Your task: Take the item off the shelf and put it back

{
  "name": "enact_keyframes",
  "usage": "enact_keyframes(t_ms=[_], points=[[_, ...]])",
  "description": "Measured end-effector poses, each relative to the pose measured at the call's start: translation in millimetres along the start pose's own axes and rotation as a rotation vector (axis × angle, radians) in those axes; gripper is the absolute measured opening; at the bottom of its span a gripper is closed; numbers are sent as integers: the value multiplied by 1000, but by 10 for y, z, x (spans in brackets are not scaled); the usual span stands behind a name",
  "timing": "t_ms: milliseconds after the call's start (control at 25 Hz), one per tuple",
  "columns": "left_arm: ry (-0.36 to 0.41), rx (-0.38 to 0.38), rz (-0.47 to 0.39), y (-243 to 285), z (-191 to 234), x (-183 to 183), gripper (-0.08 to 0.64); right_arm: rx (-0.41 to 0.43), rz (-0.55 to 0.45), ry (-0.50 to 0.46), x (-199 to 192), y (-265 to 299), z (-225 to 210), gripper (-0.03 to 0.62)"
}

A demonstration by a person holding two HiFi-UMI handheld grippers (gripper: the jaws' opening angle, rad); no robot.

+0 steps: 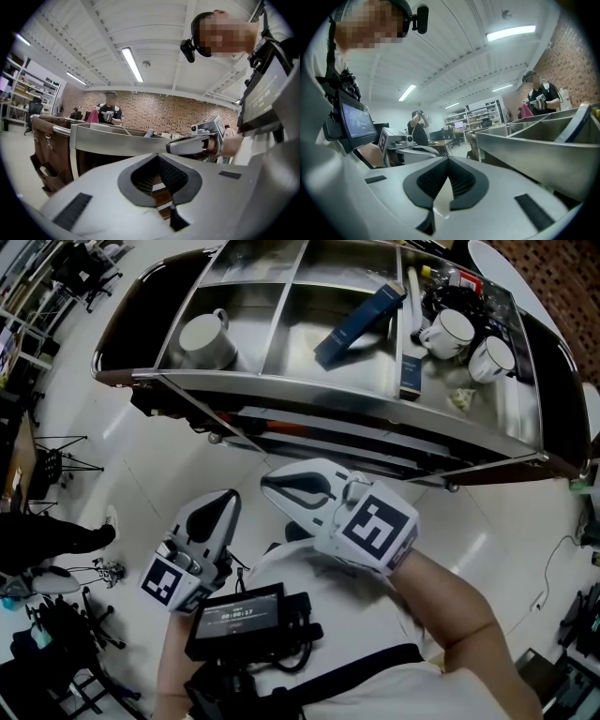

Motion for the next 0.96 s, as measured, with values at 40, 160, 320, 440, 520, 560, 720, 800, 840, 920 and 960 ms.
enact_keyframes(t_ms=[40, 160, 320, 440, 520, 560, 720, 800, 840, 920, 960], points=[[-1, 1, 1, 3, 0, -3, 8, 0, 1, -6, -4, -2, -6, 4], [-1, 2, 0, 20, 0, 4, 8, -2, 2, -6, -17, -9, -26, 3], [-1, 2, -4, 41, 1, 16, 8, 2, 7, -1, -34, -4, -46, 3], [1, -1, -2, 44, 0, 22, 8, 8, 5, -5, -28, 11, -40, 3], [3, -3, -1, 50, -3, 23, 8, 8, 4, -4, -25, 12, -43, 3], [4, -4, -1, 53, -4, 25, 8, 9, 4, -4, -24, 11, -46, 3], [6, -4, -2, 53, 2, 29, 8, 14, 5, -3, -23, 17, -47, 3], [5, -5, -3, 47, -1, 27, 8, 14, 5, 2, -23, 21, -38, 3], [4, -6, -3, 43, -3, 26, 8, 14, 5, 3, -23, 24, -32, 3], [4, -9, -4, 33, -6, 24, 8, 14, 5, 3, -24, 31, -18, 3], [4, -10, -4, 28, -7, 23, 8, 14, 5, 3, -24, 36, -10, 3]])
Point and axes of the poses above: the fingertips, and each gripper's own axes: y forward along the fingers, z to its left, x out of its top, the point moved 5 cm from there along -y, backward along the fingers, and after that the axes turned 1 degree about y, right-handed, at the moved point
